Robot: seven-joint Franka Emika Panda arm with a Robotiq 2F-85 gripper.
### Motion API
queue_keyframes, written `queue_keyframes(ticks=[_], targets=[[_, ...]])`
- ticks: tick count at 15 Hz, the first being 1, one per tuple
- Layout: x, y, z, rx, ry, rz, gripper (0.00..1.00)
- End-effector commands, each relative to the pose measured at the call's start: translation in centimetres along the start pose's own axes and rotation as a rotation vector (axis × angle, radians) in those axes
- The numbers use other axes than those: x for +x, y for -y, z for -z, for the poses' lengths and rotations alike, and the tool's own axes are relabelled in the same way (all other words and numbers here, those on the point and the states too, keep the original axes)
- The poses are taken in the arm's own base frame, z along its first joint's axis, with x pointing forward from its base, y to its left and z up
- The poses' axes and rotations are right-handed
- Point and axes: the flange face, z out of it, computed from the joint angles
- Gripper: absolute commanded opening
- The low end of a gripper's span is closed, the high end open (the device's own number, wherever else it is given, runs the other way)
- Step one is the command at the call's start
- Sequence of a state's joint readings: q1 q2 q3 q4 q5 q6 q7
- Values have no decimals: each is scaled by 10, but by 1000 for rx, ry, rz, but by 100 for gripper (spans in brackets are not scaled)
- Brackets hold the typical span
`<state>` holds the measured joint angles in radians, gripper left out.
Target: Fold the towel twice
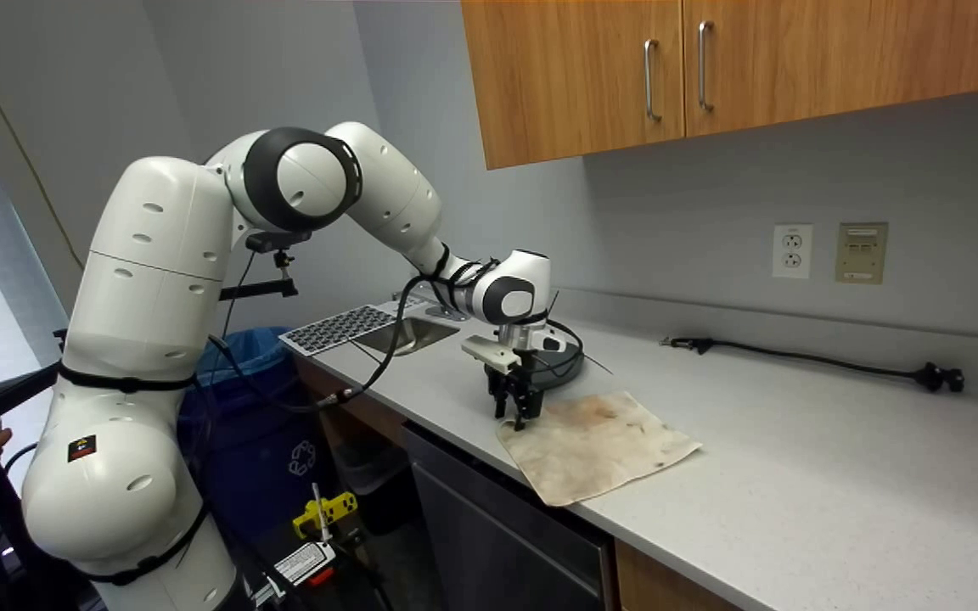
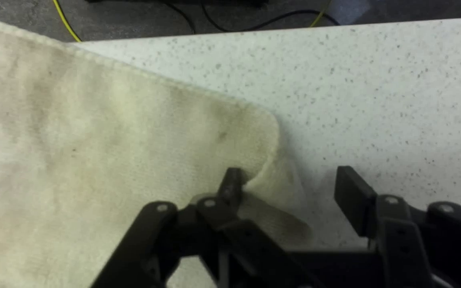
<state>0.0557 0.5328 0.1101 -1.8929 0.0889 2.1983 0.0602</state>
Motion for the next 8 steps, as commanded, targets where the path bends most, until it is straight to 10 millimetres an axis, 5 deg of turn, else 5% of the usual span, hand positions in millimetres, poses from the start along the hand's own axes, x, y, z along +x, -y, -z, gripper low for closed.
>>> queue_keyframes(ticks=[1,5,8], targets=[[-4,-1,3,-17,-10,-37,34],[-4,-5,5,-23,-14,-75,4],[-6,-5,8,-33,-7,-103,0]])
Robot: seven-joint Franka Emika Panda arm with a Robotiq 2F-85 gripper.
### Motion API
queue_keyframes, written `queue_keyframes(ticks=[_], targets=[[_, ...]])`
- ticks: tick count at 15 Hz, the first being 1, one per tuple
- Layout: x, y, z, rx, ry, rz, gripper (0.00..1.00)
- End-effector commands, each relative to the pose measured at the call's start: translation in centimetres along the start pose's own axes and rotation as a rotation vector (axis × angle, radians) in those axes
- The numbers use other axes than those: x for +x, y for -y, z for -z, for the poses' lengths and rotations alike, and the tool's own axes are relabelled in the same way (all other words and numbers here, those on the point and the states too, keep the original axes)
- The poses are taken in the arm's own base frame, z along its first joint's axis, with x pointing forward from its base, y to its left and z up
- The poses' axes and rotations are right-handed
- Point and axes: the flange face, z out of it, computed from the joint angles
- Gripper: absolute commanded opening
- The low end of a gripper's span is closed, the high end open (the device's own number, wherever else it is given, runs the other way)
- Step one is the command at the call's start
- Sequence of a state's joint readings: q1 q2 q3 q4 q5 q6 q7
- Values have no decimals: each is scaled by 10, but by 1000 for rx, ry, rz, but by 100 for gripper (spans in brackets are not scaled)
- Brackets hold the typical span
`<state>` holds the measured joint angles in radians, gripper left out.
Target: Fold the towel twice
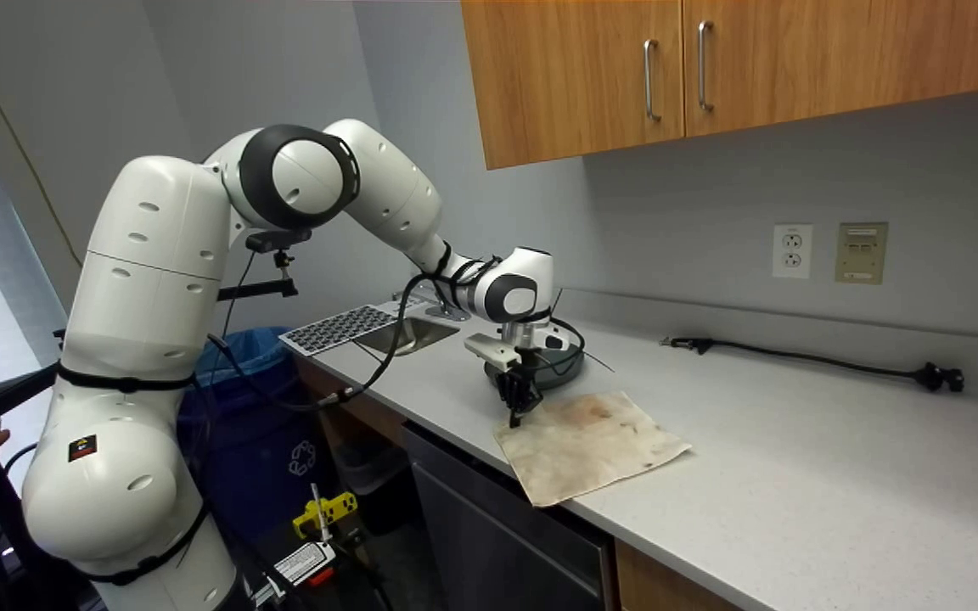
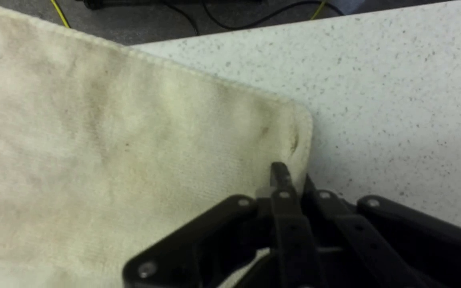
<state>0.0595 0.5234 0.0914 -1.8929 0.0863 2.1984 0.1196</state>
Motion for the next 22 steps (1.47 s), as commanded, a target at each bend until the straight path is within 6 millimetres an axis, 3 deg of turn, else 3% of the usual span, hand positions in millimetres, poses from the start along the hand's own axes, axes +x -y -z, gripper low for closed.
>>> queue_keyframes(ticks=[1,7,14,19,22], targets=[[-8,4,2,-30,8,-40,0],[-32,10,12,-50,114,-24,1],[-60,4,56,-100,226,-1,1],[-46,-21,90,-204,127,-58,1],[-26,-40,103,-320,2,-117,1]])
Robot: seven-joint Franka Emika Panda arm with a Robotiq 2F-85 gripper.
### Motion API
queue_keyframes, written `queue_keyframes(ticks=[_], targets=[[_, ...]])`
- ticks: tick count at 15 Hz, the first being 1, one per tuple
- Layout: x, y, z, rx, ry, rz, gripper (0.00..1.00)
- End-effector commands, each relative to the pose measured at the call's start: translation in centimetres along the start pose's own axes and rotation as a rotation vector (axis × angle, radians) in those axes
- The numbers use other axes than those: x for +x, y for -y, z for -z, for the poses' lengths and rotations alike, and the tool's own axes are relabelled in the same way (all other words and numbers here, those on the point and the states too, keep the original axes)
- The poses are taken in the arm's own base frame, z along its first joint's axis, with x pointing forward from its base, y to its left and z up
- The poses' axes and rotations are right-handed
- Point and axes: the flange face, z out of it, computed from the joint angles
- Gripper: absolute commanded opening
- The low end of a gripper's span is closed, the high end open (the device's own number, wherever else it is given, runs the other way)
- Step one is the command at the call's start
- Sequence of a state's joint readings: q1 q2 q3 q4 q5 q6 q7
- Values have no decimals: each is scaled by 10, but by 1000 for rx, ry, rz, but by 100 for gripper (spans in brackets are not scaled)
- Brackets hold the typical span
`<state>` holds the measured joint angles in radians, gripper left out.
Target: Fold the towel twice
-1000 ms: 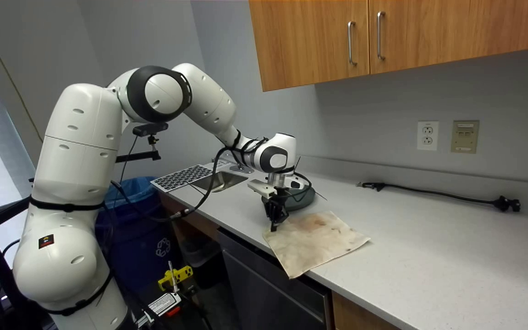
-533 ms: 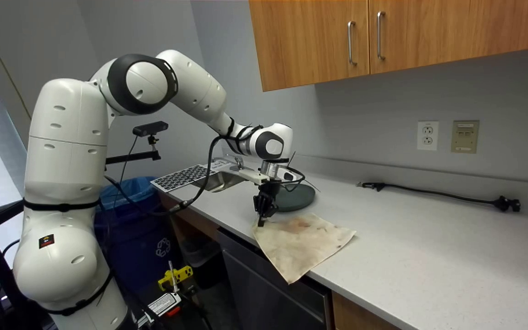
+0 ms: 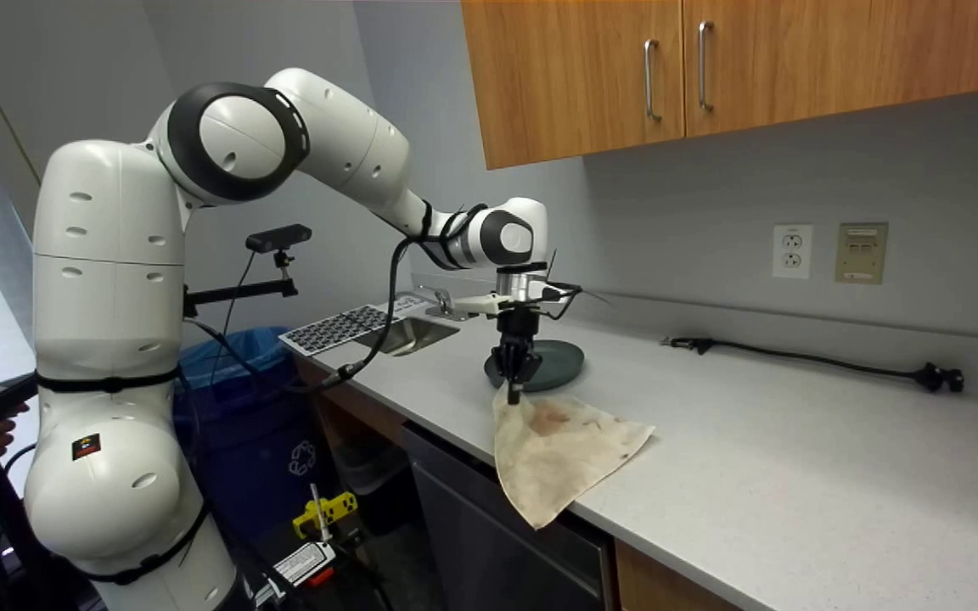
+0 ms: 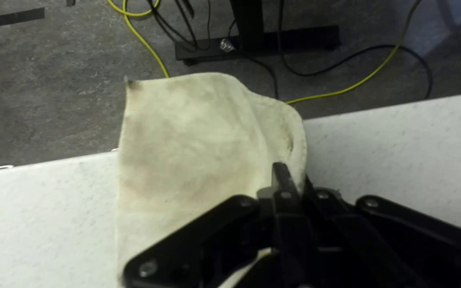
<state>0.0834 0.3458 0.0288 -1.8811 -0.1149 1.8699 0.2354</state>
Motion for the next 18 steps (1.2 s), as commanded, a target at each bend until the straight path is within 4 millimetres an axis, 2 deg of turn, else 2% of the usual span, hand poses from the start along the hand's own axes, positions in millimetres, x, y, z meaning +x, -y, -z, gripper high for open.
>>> queue_keyframes(ticks=[1,6,7,13,18], targets=[[19,-17,17,-114,-132,-94,1],[49,-36,19,-255,-319,-215,1],[52,-35,19,-273,-335,-239,1],[68,-46,-17,-280,-277,-334,1],[79,-48,-26,-279,-324,-345,1]])
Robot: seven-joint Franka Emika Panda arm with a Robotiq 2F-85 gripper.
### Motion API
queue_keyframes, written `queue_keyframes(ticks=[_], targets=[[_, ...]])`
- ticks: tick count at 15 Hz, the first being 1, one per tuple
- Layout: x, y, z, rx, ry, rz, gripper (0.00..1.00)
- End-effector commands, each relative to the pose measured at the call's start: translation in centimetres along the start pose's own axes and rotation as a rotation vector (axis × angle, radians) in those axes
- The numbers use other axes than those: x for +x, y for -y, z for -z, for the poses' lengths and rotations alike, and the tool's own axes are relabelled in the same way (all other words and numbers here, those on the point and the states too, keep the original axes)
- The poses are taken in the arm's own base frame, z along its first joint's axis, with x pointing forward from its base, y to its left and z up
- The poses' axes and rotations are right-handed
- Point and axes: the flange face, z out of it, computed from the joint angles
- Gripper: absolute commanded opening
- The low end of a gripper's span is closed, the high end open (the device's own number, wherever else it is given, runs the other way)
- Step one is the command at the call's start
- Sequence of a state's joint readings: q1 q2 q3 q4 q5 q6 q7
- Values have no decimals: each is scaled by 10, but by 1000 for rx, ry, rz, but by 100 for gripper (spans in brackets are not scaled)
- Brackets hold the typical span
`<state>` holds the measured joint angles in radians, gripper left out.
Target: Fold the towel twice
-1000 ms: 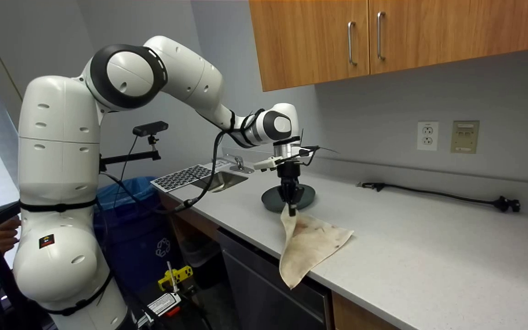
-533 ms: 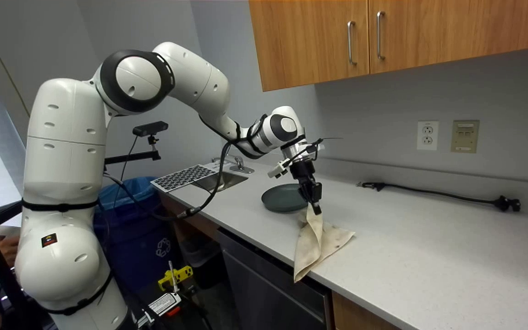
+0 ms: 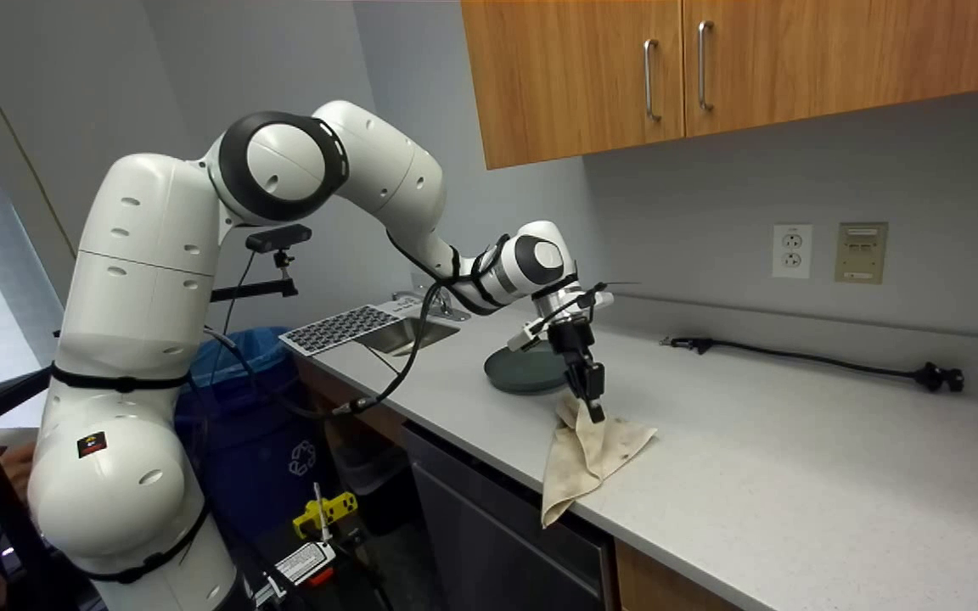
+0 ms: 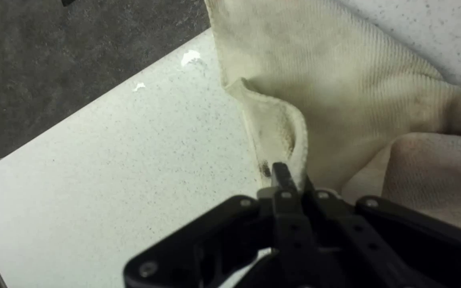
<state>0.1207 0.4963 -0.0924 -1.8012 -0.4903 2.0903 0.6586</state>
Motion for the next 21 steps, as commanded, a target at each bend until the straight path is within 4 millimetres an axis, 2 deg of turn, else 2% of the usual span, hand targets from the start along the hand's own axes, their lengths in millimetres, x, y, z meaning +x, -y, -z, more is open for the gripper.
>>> queue_keyframes(ticks=[1,2,3,5,13,15,21], targets=[[15,5,0,14,-77,-27,1],[18,5,0,25,-101,-31,1],[21,6,0,35,-130,-38,28],[26,6,0,40,-191,-58,35],[36,4,-3,46,-302,-98,96],[34,7,-4,72,-282,-87,100],[24,16,-6,121,-179,-61,100]])
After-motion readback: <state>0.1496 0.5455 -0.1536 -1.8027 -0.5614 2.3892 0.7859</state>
